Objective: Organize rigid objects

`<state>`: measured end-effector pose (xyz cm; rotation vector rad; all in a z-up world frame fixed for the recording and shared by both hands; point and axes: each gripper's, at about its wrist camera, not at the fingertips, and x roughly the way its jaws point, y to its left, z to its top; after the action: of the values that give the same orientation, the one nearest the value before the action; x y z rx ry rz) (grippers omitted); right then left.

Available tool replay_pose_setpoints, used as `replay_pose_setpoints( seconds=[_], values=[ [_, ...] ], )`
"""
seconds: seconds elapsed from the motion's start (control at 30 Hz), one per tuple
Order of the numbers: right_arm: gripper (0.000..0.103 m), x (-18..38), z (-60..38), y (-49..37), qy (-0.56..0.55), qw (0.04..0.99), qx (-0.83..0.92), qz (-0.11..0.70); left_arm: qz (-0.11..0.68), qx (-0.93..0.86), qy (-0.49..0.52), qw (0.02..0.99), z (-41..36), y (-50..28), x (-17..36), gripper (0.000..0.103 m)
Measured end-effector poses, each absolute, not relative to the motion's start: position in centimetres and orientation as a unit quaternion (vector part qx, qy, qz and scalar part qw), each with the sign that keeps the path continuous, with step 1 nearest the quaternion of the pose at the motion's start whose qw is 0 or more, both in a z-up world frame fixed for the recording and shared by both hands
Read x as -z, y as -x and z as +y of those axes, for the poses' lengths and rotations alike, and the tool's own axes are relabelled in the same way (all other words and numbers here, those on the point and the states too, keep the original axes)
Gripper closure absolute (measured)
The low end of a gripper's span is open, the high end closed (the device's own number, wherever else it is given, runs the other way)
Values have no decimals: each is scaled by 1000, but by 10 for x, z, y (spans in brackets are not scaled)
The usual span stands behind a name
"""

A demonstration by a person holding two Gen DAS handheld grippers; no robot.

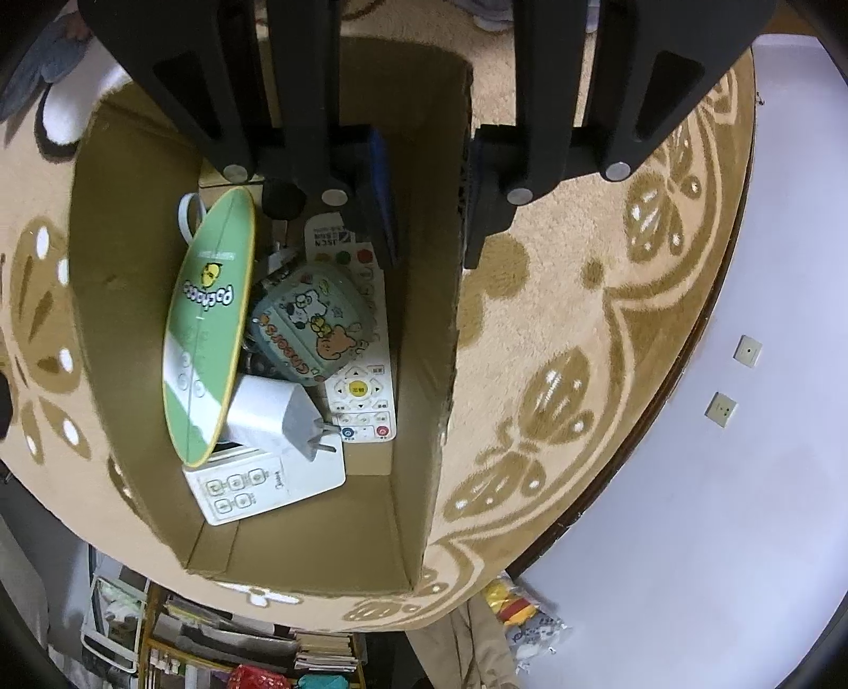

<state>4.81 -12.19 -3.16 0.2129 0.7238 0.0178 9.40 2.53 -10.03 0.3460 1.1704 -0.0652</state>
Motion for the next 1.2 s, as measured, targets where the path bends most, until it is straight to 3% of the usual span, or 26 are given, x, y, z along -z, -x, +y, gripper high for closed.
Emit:
replay_pose_setpoints(
  seconds=[0.07,0.13,0.2,0.33,0.5,0.67,1.2],
  values=[
    [15,30,-124,-44,-106,931,-5,350,542,38,-157,825,25,-89,93,79],
    [14,26,-125,-37,-106,931,0,348,532,48,-150,832,25,-83,84,70],
    [12,22,-127,-32,-108,931,4,349,515,57,-148,842,23,-75,74,48],
    [3,13,-130,-18,-109,935,9,337,483,65,-152,860,20,-63,57,31],
    [0,7,-134,-4,-111,936,17,334,457,73,-151,873,18,-48,41,8],
    [0,0,-136,12,-105,939,28,325,424,88,-128,892,24,-34,21,1],
    [0,-12,-135,55,-103,949,56,294,336,98,-133,927,36,23,-28,1]
  ],
)
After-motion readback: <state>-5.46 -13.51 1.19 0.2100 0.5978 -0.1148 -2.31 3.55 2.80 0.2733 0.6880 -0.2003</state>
